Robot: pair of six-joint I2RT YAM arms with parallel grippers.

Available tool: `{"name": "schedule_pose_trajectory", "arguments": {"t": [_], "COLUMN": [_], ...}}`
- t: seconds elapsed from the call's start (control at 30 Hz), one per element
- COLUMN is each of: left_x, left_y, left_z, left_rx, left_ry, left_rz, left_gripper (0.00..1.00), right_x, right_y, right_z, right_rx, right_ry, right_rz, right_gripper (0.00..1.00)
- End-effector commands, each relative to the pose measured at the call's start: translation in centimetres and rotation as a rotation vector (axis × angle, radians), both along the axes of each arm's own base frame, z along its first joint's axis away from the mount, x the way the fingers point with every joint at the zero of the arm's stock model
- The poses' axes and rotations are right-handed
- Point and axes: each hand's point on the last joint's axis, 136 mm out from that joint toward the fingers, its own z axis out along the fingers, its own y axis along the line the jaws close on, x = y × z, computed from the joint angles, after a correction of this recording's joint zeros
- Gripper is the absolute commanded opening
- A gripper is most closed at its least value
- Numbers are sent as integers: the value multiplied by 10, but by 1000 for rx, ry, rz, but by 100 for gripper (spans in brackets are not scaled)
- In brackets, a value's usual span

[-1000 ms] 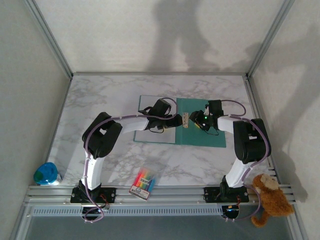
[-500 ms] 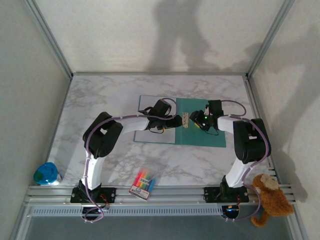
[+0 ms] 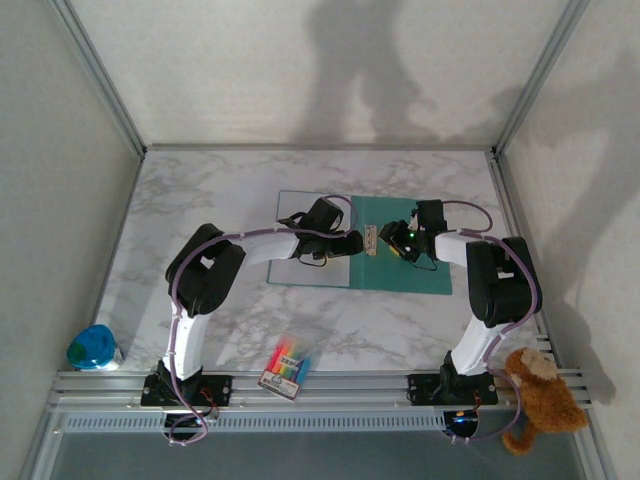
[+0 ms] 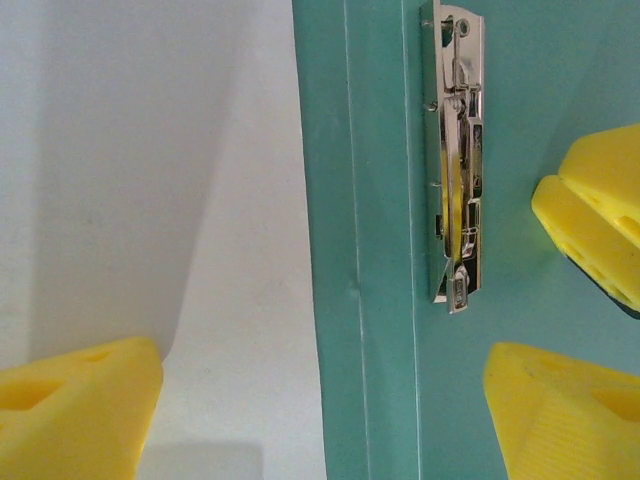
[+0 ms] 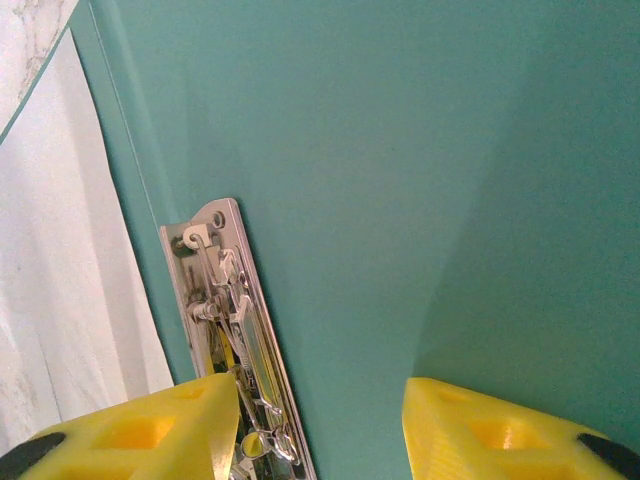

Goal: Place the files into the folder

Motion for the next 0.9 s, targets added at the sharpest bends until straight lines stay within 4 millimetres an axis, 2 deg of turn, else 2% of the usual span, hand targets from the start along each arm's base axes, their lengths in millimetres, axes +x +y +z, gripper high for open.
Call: {"name": "schedule_pose_trajectory", "arguments": {"t": [0.0,0.47,0.67,0.87], "left_x": [2,13,11,7], "left_y": [11,-14,-24,-23], "left_z": [-1,27,15,-1], "left_rx": [56,-25,-31,-15], "left_ry": [8,-33,-13,14], "left_rz": [10,-22,-33,-30], "left_gripper": [84,84,84,83], "right_x": [0,1,1,1], "right_y": [-4,-1,0,0], "right_z": [-9,-7,-7,-6], "right_rx": [-8,11,14,21], "right_ry": [27,23,22,20], "right_rz": [-17,-14,-15,-15], "right_gripper": [47,46,46,46]}}
